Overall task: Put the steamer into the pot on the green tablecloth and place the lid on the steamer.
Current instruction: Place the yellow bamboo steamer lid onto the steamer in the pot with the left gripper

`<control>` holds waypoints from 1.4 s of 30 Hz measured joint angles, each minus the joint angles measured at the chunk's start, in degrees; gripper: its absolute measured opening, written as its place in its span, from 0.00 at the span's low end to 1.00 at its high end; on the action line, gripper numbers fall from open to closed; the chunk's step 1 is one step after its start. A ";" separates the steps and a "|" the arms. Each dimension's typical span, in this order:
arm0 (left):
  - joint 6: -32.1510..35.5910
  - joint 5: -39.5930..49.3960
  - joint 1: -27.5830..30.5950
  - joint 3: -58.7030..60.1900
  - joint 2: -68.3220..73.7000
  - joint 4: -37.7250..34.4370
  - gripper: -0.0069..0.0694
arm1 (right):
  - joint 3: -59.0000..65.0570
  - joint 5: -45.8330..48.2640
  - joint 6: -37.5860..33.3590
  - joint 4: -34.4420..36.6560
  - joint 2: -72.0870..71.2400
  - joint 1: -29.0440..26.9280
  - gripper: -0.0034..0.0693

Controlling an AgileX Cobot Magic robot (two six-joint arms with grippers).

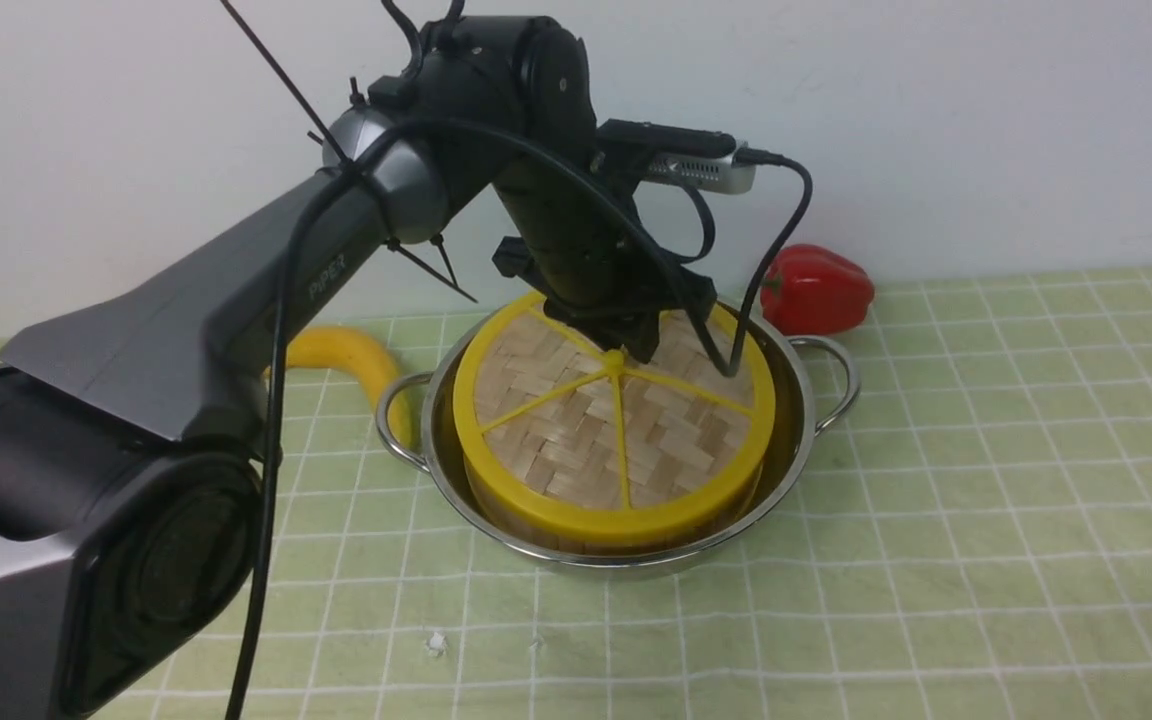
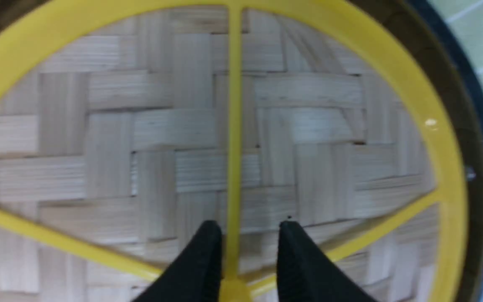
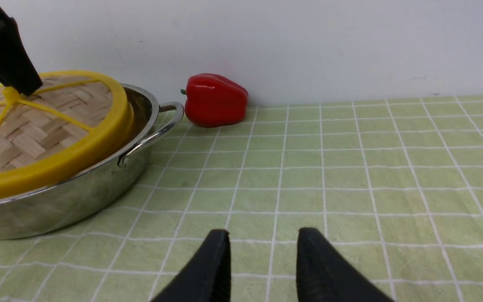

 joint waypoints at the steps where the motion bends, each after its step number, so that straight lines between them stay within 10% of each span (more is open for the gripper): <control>1: 0.24 -0.04 -0.07 0.00 0.00 -0.84 0.39 | 0.00 0.00 0.00 0.00 0.00 0.00 0.38; 42: -8.24 -0.06 -0.11 5.08 -3.12 1.56 0.46 | 0.00 0.00 0.00 0.00 0.00 0.00 0.38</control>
